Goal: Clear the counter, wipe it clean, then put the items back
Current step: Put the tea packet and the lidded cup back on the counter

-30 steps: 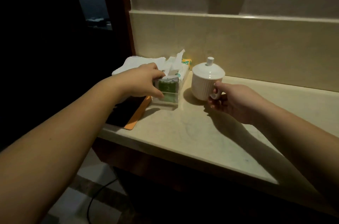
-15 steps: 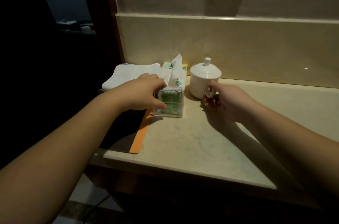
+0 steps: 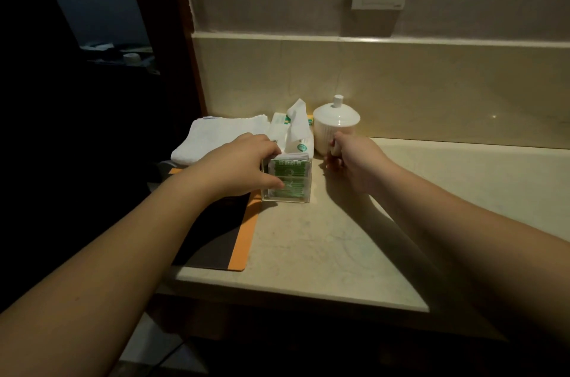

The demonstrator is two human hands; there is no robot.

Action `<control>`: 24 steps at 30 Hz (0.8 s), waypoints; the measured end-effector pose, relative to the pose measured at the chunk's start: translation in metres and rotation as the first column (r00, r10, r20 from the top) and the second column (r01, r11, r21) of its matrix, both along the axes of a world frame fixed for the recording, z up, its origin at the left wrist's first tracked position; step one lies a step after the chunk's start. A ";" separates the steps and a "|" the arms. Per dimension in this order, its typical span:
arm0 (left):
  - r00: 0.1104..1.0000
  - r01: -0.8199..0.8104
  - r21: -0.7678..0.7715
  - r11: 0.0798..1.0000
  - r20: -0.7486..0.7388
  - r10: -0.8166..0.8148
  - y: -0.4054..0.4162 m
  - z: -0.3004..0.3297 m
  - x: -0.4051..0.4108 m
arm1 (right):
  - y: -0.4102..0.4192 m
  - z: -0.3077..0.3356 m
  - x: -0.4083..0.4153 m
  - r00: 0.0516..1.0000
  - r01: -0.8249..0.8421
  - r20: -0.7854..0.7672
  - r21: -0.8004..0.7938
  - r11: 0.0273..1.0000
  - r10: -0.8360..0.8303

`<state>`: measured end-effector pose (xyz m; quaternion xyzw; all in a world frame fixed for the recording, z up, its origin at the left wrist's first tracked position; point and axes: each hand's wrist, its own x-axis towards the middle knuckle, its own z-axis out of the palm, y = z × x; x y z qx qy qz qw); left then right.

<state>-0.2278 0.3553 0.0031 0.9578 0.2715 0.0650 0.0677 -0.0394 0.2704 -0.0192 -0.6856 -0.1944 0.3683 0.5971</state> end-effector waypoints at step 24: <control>0.998 0.009 0.027 1.000 0.069 -0.010 0.006 -0.008 0.001 | 0.013 0.005 0.001 0.942 -0.047 0.319 -0.178 0.983 0.103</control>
